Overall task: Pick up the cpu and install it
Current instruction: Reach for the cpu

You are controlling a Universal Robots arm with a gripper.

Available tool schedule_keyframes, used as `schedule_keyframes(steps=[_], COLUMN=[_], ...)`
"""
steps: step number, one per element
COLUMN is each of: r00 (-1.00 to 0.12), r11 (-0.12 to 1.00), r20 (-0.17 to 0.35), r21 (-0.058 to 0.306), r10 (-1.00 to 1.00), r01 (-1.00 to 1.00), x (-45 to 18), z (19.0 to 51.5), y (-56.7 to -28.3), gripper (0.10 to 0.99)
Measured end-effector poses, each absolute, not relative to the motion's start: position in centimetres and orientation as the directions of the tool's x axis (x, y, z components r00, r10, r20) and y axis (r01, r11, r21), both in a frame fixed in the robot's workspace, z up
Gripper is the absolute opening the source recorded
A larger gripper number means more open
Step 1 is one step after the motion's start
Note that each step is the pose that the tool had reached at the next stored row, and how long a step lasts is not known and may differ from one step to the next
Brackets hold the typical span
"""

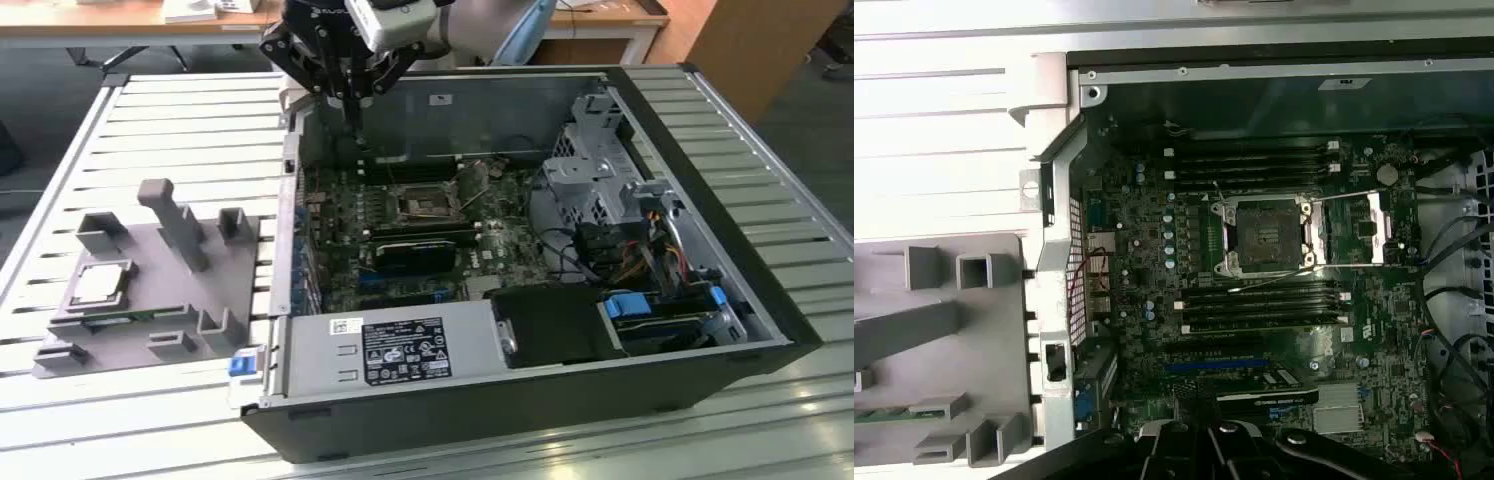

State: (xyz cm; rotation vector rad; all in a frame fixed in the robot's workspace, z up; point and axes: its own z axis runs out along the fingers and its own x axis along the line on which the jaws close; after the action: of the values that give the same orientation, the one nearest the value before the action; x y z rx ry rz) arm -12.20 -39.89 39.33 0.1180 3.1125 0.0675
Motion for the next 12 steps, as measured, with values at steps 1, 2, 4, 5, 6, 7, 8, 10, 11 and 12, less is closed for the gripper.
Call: schedule_keyframes(steps=[1, 2, 4, 5, 6, 7, 8, 10, 11, 12], r00=[-0.997, -0.997, -0.997, -0.997, -0.997, -0.997, -0.997, -0.997, -0.997, -0.997], r11=[0.996, 0.996, 0.996, 0.996, 0.996, 0.996, 0.996, 0.996, 0.996, 0.996], r20=[-0.024, -0.024, -0.024, -0.024, -0.024, -0.024, -0.024, -0.024, -0.024, -0.024], r21=[0.044, 0.044, 0.044, 0.044, 0.044, 0.044, 0.044, 0.044, 0.044, 0.044], r10=[0.076, 0.076, 0.076, 0.076, 0.076, 0.076, 0.076, 0.076, 0.076, 0.076], r01=[0.075, 0.075, 0.075, 0.075, 0.075, 0.075, 0.075, 0.075, 0.075, 0.075], x=[-12.2, -12.2, -12.2, -12.2, -12.2, -12.2, -12.22, -12.37, -12.46, -12.59], z=[39.33, 39.33, 39.33, 39.33, 39.33, 39.33, 39.33, 39.33, 39.33, 39.33], y=[-39.89, -39.89, -39.89, -39.89, -39.89, -39.89, -39.89, -39.9, -39.9, -39.89], gripper=[0.106, 0.106, 0.106, 0.106, 0.106, 0.106, 0.106, 0.106, 0.106, 0.106])
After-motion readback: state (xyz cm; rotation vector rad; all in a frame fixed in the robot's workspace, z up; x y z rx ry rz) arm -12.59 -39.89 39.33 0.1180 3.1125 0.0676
